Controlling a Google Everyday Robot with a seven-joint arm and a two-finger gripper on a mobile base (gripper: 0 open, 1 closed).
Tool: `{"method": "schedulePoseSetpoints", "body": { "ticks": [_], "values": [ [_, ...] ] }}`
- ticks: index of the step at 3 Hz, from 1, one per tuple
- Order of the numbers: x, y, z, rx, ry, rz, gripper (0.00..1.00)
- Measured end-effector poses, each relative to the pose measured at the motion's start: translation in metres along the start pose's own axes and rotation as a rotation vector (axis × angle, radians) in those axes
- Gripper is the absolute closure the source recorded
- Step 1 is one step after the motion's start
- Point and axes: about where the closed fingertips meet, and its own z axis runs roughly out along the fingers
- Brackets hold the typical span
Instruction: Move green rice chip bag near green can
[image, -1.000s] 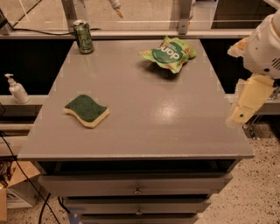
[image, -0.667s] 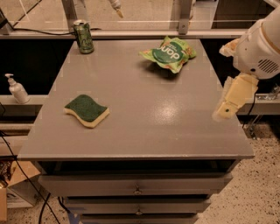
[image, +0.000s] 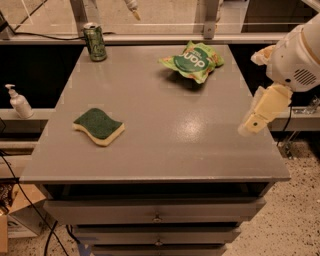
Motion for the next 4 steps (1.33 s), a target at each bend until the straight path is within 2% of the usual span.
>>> {"method": "schedulePoseSetpoints", "body": {
  "ticks": [1,2,3,4],
  "values": [
    [-0.024,-0.016,0.016,0.009,-0.151,0.021,0.0],
    [-0.057,-0.042,0.042,0.019,-0.326,0.027,0.0],
    [-0.076,-0.072,0.076,0.011,-0.451,0.074,0.0],
    [-0.088,-0.106,0.113,0.003,-0.532,0.141,0.0]
  ]
}}
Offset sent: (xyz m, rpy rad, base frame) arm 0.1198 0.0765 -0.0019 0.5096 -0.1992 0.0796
